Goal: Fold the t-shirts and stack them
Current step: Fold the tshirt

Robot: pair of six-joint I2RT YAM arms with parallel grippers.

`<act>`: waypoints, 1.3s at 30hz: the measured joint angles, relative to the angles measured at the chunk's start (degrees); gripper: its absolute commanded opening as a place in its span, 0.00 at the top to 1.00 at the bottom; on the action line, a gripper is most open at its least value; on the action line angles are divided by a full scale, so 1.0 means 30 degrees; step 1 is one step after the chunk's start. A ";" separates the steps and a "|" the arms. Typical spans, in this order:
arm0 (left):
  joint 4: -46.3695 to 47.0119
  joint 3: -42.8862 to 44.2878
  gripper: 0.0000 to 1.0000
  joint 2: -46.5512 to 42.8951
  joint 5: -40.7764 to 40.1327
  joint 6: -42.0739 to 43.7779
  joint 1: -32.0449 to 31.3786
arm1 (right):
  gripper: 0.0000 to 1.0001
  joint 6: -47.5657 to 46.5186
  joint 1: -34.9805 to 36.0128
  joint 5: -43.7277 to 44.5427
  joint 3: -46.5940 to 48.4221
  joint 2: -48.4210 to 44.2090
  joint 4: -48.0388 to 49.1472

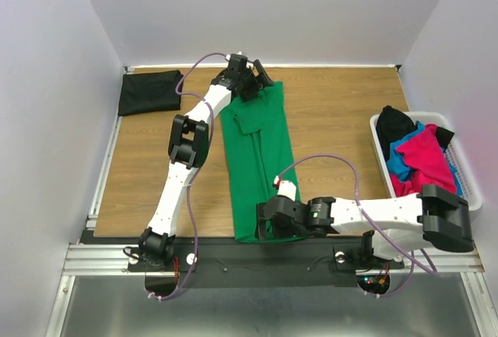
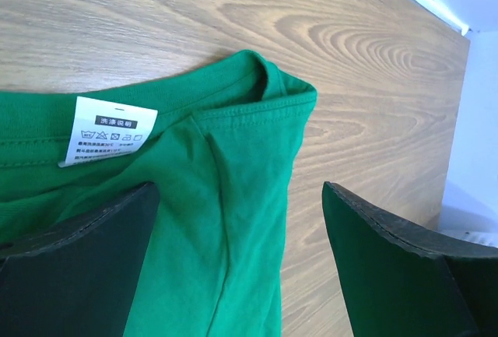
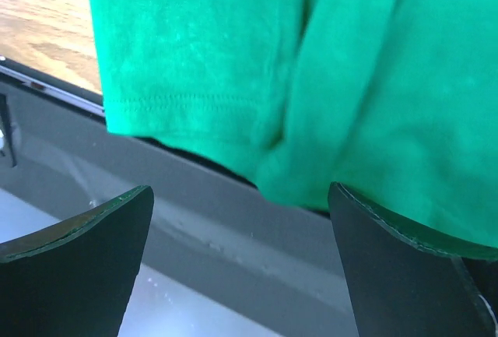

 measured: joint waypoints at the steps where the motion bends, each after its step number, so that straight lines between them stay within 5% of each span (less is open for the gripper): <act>1: -0.0073 -0.0051 0.01 -0.0102 0.0000 0.0080 -0.0015 | 0.00 0.0124 0.0066 0.0197 0.0000 -0.0474 -0.0503; 5: -0.0903 -0.0466 0.01 -0.1690 -0.0066 0.0772 -0.0175 | 0.00 -0.0029 0.0066 0.1122 0.0321 -0.2033 -0.1851; 10: -0.2157 -0.3468 0.01 -0.8065 -0.1333 0.2448 -0.1056 | 0.00 -0.0503 0.0066 0.2900 0.1894 -0.3636 -0.3002; 16: -0.1217 -1.3952 0.01 -2.0407 -0.4940 0.2412 -0.4058 | 0.00 -0.0539 -0.0648 0.3781 0.1749 -0.4925 -0.4102; 21: -0.1297 -2.4669 0.01 -2.8115 -0.7278 -0.0648 -0.7970 | 0.00 -0.1173 -0.3067 0.2484 0.0233 -0.5056 -0.4685; 28: -0.3687 -3.4417 0.02 -3.0170 -0.7344 -0.5858 -1.1781 | 0.00 -0.1800 -0.3825 0.0408 -0.1596 -0.6084 -0.5690; 33: -0.4838 -3.5714 0.02 -3.2348 -0.6521 -0.9194 -1.4790 | 0.01 -0.1719 -0.3847 -0.0561 -0.2506 -0.6951 -0.5865; 39: -0.4415 -3.7055 0.18 -3.2079 -0.5748 -1.1438 -1.6014 | 0.04 -0.1209 -0.3854 -0.0998 -0.3439 -0.7861 -0.6011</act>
